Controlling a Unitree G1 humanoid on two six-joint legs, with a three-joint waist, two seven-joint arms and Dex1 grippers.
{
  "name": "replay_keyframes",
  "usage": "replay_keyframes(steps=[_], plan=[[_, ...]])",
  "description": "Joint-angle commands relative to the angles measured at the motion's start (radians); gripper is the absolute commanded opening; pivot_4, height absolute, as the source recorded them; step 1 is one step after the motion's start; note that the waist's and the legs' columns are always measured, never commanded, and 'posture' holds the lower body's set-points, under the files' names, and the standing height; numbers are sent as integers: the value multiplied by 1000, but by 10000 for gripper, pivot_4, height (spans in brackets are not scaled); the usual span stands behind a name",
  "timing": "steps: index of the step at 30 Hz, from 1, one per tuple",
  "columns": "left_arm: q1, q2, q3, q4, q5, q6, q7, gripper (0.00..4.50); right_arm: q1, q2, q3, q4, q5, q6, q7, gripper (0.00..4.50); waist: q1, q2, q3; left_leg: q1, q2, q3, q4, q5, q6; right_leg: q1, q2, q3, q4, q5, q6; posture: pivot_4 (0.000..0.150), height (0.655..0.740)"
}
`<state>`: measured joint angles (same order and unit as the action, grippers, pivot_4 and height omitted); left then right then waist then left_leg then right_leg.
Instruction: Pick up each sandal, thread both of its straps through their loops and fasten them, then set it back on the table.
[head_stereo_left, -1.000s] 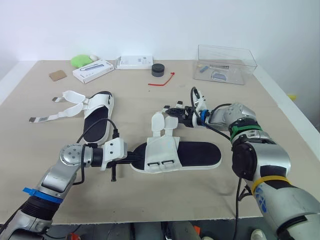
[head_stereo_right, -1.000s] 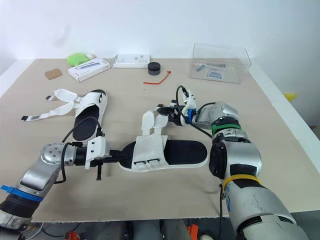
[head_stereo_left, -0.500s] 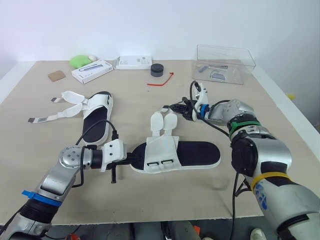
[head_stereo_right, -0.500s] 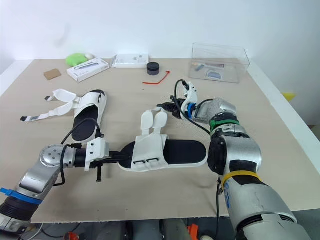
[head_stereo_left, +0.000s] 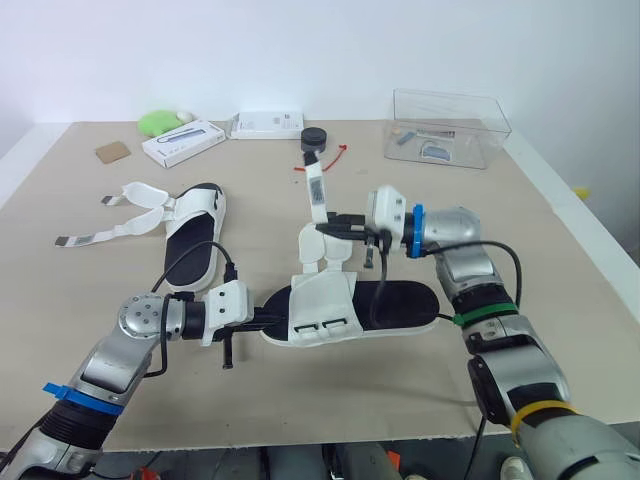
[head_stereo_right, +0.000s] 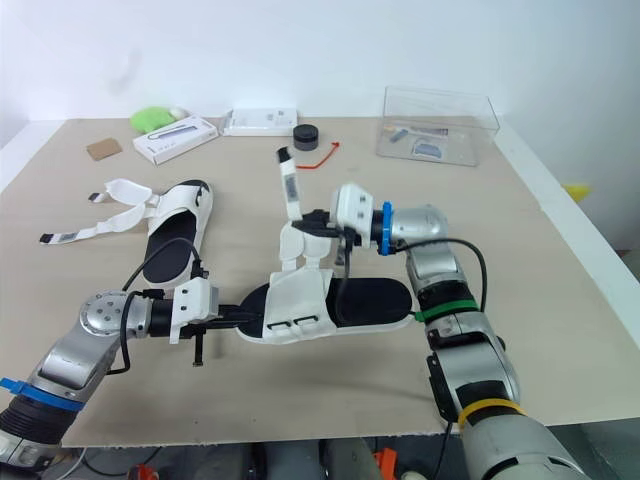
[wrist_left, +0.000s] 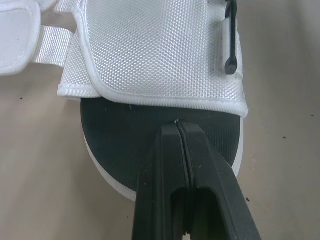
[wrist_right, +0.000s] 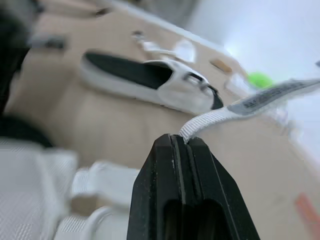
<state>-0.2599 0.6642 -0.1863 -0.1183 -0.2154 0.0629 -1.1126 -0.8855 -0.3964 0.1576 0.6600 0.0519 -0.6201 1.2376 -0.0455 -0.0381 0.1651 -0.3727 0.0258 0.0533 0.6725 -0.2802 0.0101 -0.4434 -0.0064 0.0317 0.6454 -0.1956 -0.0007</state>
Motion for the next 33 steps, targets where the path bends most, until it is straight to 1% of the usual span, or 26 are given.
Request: replay_keyframes(steps=[1, 3, 5, 7, 12, 14, 16, 17, 18, 19, 23, 24, 25, 26, 27, 30, 32, 33], plan=[[-4, 1, -6, 9, 8, -1, -6, 0, -20, -69, 70, 71, -138, -466, -30, 432, 0, 0, 0, 1, 0, 0, 0, 0, 0, 1, 0, 0, 0, 0, 0, 1500, 7400], [-7, -1, -8, 10, 8, -1, -9, 0, -48, -100, 108, 138, -225, -662, -81, 432, 0, 0, 0, 3, 0, 1, 0, 0, 0, 2, 1, 1, 0, 0, 0, 1500, 7400], [-12, -3, -11, 12, 8, 0, -12, 0, -94, -115, 101, 198, -345, -857, -143, 432, 0, 0, 0, 4, 0, 3, 0, 0, 0, 2, 1, 3, 1, -1, -1, 1500, 7400], [-17, -4, -12, 16, 7, 1, -15, 0, -124, -127, 87, 210, -464, -974, -213, 432, -1, 0, 0, 4, 0, 3, 0, 1, 0, 1, 2, 4, 1, -1, -1, 1500, 7400], [-21, -7, -15, 18, 6, 2, -18, 0, -148, -146, 107, 227, -571, -994, -405, 432, 0, 0, 0, 5, 1, 5, 0, 1, -1, 1, 2, 5, 2, -1, -1, 1500, 7400], [-23, -10, -18, 18, 7, 3, -19, 0, -158, -155, 128, 236, -585, -994, -468, 432, 0, 0, 0, 5, 1, 6, 0, 1, -1, 1, 2, 6, 2, -1, -1, 1500, 7400], [-25, -13, -21, 18, 6, 5, -20, 0, -177, -166, 163, 259, -567, -994, -511, 432, 0, 0, 0, 5, 1, 7, 0, 1, -1, 1, 2, 7, 2, -1, -1, 1500, 7400], [-26, -14, -22, 19, 7, 4, -20, 0, -185, -175, 190, 266, -550, -994, -529, 3449, 0, 0, 0, 5, 0, 8, 0, 1, -1, 1, 2, 8, 2, 0, -1, 1500, 7400], [-27, -15, -23, 20, 7, 5, -21, 0, -197, -183, 226, 288, -527, -994, -538, 7704, 0, 0, 0, 6, 0, 9, 0, 1, -1, 1, 1, 9, 2, 0, -1, 1500, 7400], [-29, -16, -23, 21, 6, 5, -22, 0, -205, -193, 259, 295, -505, -994, -550, 8647, -1, 0, 0, 6, 0, 9, 0, 1, -1, 1, 1, 9, 2, 0, -1, 1500, 7400], [-39, -17, -25, 26, 3, 9, -28, 0, -210, -256, 399, 274, -360, -967, -572, 26436, -1, 0, 0, 7, 0, 11, 0, 1, -1, 1, 2, 11, 2, 0, -1, 1500, 7400], [-42, -18, -25, 26, 0, 15, -31, 0, -200, -290, 440, 249, -297, -939, -558, 30352, -1, 0, 0, 7, 0, 11, 0, 1, -1, 1, 2, 11, 2, 0, -1, 1500, 7400], [-45, -19, -25, 25, -2, 18, -33, 0, -192, -314, 470, 228, -250, -917, -545, 35204, 0, 0, 0, 7, 0, 11, 0, 1, -1, 1, 2, 11, 2, 0, -1, 1500, 7400], [-47, -20, -25, 24, -5, 22, -35, 0, -178, -346, 497, 203, -196, -887, -523, 38248, 0, 0, 0, 6, 0, 11, 0, 1, -1, 1, 2, 11, 2, 0, -1, 1500, 7400], [-48, -21, -24, 24, -6, 25, -37, 0, -168, -370, 522, 178, -150, -861, -504, 43585, 0, 0, 0, 6, 0, 11, 0, 1, -1, 1, 2, 11, 2, 0, -1, 1500, 7400], [-55, -25, -27, 28, -5, 29, -42, 0, -102, -471, 557, 64, 8, -756, -431, 43585, 2, 0, 0, 6, 0, 10, 0, 0, 0, 1, 2, 11, 1, -1, 0, 1500, 7400], [-60, -26, -27, 32, -5, 30, -46, 0, -59, -515, 557, -18, 114, -669, -371, 43585, 2, 0, 0, 6, 0, 11, 0, 0, 0, 1, 2, 11, 1, -1, 0, 1500, 7400], [-63, -27, -28, 35, -5, 30, -49, 0, -21, -539, 540, -83, 194, -574, -327, 43585, 2, 0, 0, 6, 0, 11, 0, 0, 1, 1, 2, 11, 1, -1, 0, 1500, 7400]])
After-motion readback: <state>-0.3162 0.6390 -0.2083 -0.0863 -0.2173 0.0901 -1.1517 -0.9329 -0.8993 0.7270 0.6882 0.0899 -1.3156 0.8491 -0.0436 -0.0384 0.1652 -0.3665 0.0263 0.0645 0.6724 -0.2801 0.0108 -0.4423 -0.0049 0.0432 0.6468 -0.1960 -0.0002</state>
